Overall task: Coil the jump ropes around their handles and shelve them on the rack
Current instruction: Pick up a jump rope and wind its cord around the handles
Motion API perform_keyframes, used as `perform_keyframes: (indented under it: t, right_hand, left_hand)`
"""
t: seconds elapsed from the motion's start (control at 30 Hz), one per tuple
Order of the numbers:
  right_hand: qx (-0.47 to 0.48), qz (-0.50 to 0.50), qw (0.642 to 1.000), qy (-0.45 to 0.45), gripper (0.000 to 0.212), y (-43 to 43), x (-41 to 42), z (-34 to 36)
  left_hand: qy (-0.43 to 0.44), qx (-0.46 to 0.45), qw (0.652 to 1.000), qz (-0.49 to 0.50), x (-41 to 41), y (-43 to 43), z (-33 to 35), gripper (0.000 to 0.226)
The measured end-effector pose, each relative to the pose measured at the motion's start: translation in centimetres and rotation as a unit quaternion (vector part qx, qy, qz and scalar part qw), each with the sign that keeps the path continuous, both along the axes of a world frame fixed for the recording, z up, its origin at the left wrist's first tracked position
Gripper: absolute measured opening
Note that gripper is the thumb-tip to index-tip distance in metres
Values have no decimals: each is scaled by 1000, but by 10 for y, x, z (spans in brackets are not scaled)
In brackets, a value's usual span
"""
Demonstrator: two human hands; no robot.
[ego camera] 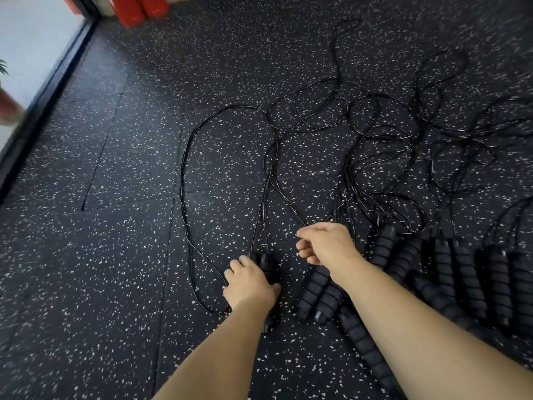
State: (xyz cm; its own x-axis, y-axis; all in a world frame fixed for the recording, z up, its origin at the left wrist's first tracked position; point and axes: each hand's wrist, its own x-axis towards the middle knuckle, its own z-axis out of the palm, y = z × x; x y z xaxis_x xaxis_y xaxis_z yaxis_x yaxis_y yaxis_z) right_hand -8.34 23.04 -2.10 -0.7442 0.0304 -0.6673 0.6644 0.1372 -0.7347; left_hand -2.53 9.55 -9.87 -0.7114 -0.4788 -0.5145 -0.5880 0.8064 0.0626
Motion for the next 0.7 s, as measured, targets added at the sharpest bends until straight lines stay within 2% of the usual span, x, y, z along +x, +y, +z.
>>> perform_keyframes:
  t: [0.07,0.3,0.53,0.7]
  right_hand:
    - [5,7,1000,-2,12,1,1,1]
    - [25,52,998,10,11,0,4,36]
    - [44,131,988,62,14,-14,20,132]
    - [37,148,983,101,13,-21,50,202]
  left_hand:
    - [-3,14,1000,8,0,0,2,83]
    - [38,24,999,29,-11,-18,58,70]
    - [115,44,991,58,-19,-48,195,66]
    - [148,35,988,13,-4,-62,303,66]
